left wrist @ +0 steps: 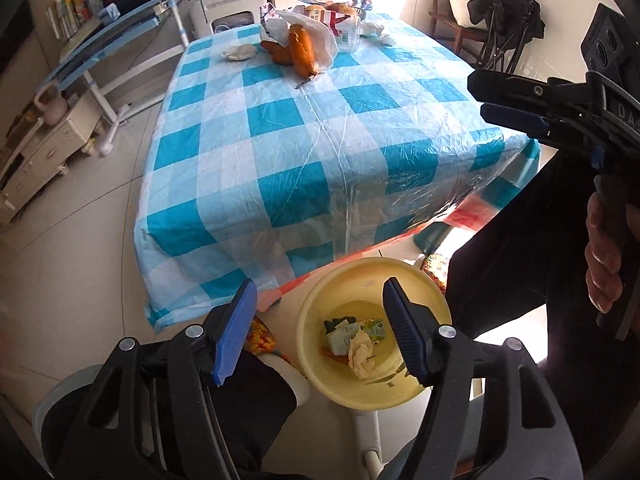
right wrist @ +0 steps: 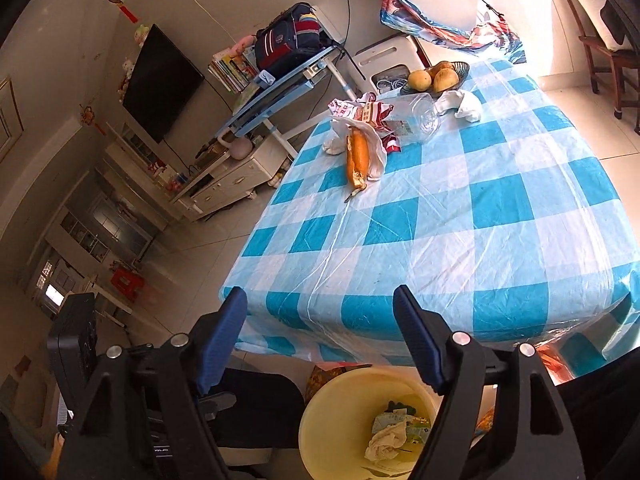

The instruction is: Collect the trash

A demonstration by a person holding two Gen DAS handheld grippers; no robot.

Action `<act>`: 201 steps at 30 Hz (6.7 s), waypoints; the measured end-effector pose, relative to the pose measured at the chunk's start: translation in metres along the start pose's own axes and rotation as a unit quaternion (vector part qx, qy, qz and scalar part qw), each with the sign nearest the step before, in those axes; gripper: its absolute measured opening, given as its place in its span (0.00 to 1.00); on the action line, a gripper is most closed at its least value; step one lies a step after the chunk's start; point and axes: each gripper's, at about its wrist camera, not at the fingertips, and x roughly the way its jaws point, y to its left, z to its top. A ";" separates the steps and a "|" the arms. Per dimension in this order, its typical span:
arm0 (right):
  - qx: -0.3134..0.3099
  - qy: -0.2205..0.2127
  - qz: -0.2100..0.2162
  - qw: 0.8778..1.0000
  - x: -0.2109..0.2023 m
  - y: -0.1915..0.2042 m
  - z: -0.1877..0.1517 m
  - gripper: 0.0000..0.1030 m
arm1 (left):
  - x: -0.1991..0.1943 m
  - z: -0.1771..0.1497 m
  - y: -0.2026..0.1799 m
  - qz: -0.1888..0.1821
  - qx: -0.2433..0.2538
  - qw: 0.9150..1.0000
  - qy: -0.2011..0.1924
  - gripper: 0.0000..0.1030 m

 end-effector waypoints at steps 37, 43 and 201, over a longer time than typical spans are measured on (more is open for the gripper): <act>-0.008 0.077 0.001 0.997 0.046 0.005 -0.008 0.75 | 0.205 0.247 0.087 0.027 -0.074 0.996 -0.047 0.94; -0.033 0.088 -0.010 0.996 0.050 0.017 -0.019 0.75 | 0.205 0.247 0.087 0.027 -0.074 0.996 -0.048 0.94; -0.062 0.045 -0.099 0.992 0.171 -0.037 0.128 0.02 | 0.133 0.212 0.121 -0.201 -0.142 0.965 -0.093 0.21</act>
